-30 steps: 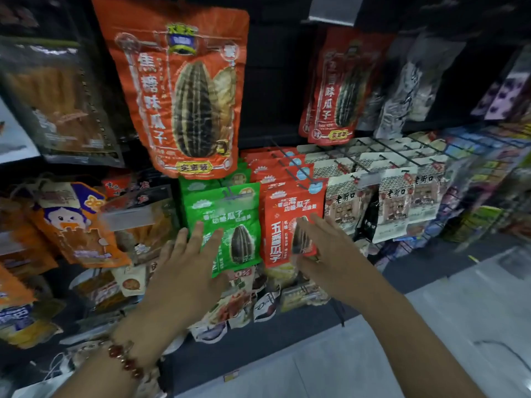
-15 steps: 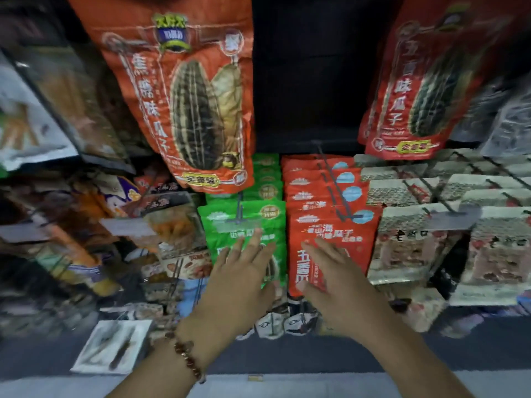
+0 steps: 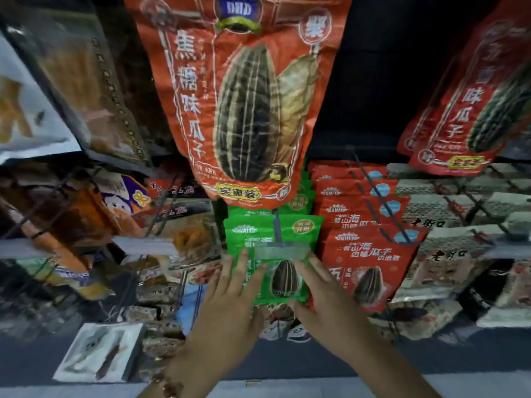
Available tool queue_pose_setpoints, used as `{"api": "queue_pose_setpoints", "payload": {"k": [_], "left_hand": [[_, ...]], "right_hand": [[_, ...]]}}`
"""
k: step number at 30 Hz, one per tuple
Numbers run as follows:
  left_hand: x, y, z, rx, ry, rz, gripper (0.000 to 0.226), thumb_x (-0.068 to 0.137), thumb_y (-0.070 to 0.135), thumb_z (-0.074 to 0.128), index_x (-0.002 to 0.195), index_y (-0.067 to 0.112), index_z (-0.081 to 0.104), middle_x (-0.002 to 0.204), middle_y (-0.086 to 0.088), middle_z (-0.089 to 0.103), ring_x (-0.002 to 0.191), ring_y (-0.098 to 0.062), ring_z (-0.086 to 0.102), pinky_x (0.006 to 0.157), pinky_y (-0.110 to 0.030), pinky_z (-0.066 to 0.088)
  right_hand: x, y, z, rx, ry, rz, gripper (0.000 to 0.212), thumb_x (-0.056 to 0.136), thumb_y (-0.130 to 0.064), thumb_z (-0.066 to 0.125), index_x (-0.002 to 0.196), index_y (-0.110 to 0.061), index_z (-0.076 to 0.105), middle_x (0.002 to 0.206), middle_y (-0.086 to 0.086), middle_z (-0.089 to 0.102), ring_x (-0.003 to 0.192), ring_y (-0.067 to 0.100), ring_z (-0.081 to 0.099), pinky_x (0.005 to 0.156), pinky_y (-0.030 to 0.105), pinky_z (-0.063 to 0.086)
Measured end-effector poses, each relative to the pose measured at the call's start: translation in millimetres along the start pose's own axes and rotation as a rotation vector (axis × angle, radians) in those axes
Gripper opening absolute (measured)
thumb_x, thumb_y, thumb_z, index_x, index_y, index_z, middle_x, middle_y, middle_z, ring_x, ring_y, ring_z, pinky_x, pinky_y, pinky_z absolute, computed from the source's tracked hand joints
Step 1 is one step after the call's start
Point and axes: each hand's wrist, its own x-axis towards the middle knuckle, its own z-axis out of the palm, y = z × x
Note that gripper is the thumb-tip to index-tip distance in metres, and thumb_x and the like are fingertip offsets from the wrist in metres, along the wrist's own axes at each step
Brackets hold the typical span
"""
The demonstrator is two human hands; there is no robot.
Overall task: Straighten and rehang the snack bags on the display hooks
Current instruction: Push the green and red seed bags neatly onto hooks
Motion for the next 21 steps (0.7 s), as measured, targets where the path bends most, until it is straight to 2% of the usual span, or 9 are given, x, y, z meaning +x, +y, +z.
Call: {"api": "queue_pose_setpoints", "payload": {"k": [4,6,8,10,11,13,15,18,21], "left_hand": [[19.1,-23.2,16.1,0.12,-0.005,0.074,0.086,0.076,0.042,0.075,0.148,0.023,0.034,0.16,-0.014,0.018,0.144,-0.041,0.021,0.109,-0.051,0.024],[24.9,-28.3,23.3,0.116,-0.008,0.059,0.086,0.073,0.039,0.077,0.146,0.021,0.035,0.161,-0.015,0.016,0.145,-0.043,0.019,0.11,-0.055,0.027],[28.7,-32.4,28.3,0.105,0.008,0.032,0.083,0.074,0.036,0.077,0.143,0.022,0.034,0.161,-0.014,0.011,0.145,-0.045,0.017,0.111,-0.059,0.029],[33.7,-33.6,32.7,0.112,0.027,0.003,0.081,0.07,0.034,0.08,0.138,0.021,0.037,0.161,-0.015,0.015,0.143,-0.048,0.02,0.108,-0.062,0.033],[37.6,-32.4,34.8,0.125,0.043,-0.013,0.082,0.068,0.034,0.081,0.136,0.021,0.037,0.16,-0.016,0.017,0.142,-0.049,0.021,0.107,-0.063,0.034],[45.9,-24.5,39.2,0.144,0.08,-0.067,0.09,0.071,0.036,0.078,0.145,0.022,0.028,0.162,-0.015,0.013,0.143,-0.049,0.016,0.11,-0.062,0.029],[53.8,-17.9,45.6,0.121,0.09,-0.131,0.097,0.083,0.038,0.066,0.156,0.029,0.001,0.163,-0.009,-0.009,0.146,-0.045,-0.003,0.117,-0.06,0.016],[69.6,-18.9,46.7,0.093,0.095,-0.198,0.089,0.093,0.039,0.052,0.153,0.036,-0.013,0.158,0.0,-0.028,0.145,-0.04,-0.019,0.119,-0.058,0.008],[77.6,-24.8,49.3,0.112,0.062,-0.223,0.089,0.095,0.041,0.05,0.151,0.04,-0.019,0.158,-0.001,-0.028,0.146,-0.042,-0.015,0.119,-0.058,0.011]], "right_hand": [[10.7,-5.2,11.9,-0.026,0.086,0.049,0.071,0.098,-0.038,0.052,0.154,-0.036,0.008,0.16,-0.018,-0.014,0.148,0.006,-0.003,0.116,0.034,0.023],[14.9,-6.6,15.8,-0.041,0.102,0.063,0.066,0.098,-0.037,0.052,0.152,-0.031,0.014,0.162,-0.014,-0.007,0.147,0.01,0.017,0.108,0.028,0.031],[20.8,-2.4,22.3,-0.06,0.106,0.062,0.068,0.097,-0.038,0.053,0.152,-0.031,0.014,0.162,-0.013,-0.006,0.132,0.021,0.046,0.086,0.017,0.039],[30.2,5.9,28.1,-0.048,0.125,0.03,0.077,0.095,-0.034,0.056,0.154,-0.033,0.006,0.161,-0.014,-0.018,0.124,0.027,0.052,0.068,0.006,0.035],[36.2,10.6,29.0,-0.038,0.143,0.002,0.082,0.095,-0.031,0.057,0.155,-0.033,0.001,0.159,-0.015,-0.025,0.131,0.026,0.047,0.07,0.004,0.037],[47.7,19.7,30.4,-0.025,0.167,-0.049,0.088,0.093,-0.028,0.059,0.156,-0.03,-0.002,0.154,-0.017,-0.036,0.148,0.021,0.019,0.096,0.018,0.046],[58.5,23.4,33.5,-0.023,0.169,-0.063,0.088,0.092,-0.026,0.061,0.156,-0.026,0.0,0.154,-0.013,-0.036,0.151,0.019,0.001,0.117,0.032,0.03],[72.4,24.9,37.9,0.04,0.22,-0.072,0.082,0.091,-0.024,0.062,0.156,-0.026,0.011,0.161,-0.01,-0.019,0.15,0.019,0.003,0.119,0.033,0.014],[77.5,31.0,43.1,0.24,0.301,-0.024,0.076,0.089,-0.022,0.064,0.153,-0.027,0.024,0.163,-0.012,-0.003,0.149,0.01,0.006,0.119,0.033,0.019]]}}
